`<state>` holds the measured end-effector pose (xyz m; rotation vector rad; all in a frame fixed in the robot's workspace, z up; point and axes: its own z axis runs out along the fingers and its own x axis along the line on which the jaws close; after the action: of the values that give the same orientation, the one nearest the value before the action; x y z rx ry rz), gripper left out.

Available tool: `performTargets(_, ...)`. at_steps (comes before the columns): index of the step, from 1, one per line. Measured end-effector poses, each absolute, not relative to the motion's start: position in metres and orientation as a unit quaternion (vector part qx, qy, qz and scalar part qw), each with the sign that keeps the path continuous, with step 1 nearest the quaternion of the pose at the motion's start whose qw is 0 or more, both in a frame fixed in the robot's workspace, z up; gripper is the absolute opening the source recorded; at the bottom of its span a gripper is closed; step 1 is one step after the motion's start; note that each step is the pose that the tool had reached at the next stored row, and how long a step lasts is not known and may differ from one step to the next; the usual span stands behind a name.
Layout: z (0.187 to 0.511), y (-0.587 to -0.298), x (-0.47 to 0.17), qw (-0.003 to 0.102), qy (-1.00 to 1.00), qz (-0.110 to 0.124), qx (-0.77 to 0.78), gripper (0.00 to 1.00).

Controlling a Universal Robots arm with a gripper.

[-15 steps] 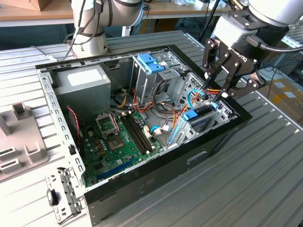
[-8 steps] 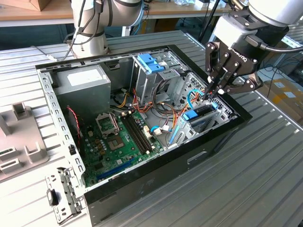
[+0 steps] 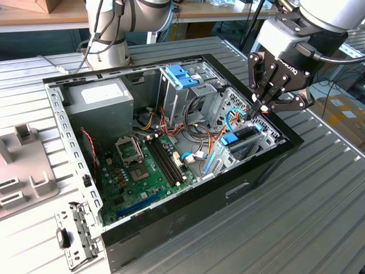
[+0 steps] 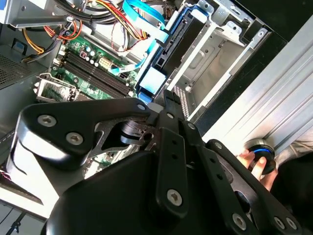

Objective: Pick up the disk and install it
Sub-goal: 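Insert the disk into the insertion slot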

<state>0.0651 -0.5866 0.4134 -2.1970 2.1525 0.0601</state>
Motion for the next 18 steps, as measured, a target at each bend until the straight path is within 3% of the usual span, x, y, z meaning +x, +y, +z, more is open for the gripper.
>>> performTargets(18,0.412,-0.587,0.083,0.033,0.699,0.020,-0.714,0.11)
